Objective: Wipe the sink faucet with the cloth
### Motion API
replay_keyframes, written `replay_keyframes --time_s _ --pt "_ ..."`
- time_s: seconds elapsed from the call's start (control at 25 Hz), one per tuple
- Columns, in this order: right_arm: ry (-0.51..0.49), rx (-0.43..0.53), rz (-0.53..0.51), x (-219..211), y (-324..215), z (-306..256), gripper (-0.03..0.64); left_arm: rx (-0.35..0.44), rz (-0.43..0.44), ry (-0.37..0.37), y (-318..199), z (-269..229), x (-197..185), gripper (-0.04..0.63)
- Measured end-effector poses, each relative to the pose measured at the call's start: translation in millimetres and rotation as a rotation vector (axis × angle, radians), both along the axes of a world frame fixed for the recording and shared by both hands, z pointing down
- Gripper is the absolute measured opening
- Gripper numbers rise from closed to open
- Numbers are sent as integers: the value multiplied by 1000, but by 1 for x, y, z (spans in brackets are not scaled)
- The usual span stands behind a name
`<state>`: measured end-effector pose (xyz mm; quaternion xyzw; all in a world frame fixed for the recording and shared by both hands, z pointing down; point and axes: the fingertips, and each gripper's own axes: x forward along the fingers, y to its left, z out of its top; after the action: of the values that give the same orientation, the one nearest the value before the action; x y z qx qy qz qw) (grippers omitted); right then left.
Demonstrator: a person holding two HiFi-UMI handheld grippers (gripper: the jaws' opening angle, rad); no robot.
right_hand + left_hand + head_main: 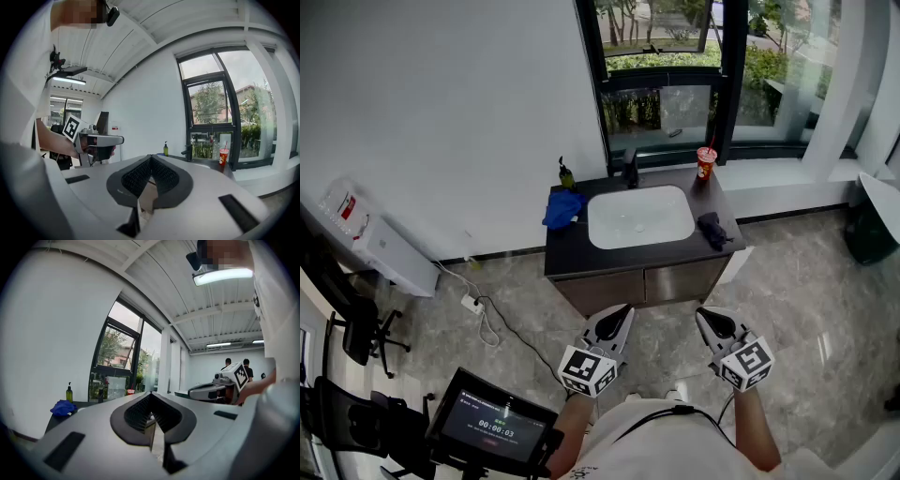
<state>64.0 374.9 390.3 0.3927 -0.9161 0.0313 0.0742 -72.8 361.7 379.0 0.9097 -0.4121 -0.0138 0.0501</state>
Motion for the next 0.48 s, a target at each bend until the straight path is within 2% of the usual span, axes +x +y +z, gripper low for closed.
replay_keyframes --time_s 0.16,0.48 --pt "2 12 -1 -15 1 2 5 5 5 2 1 5 -15 0" --pt "13 -30 4 -28 -11 18 5 -20 -7 22 -10 17 -38 0"
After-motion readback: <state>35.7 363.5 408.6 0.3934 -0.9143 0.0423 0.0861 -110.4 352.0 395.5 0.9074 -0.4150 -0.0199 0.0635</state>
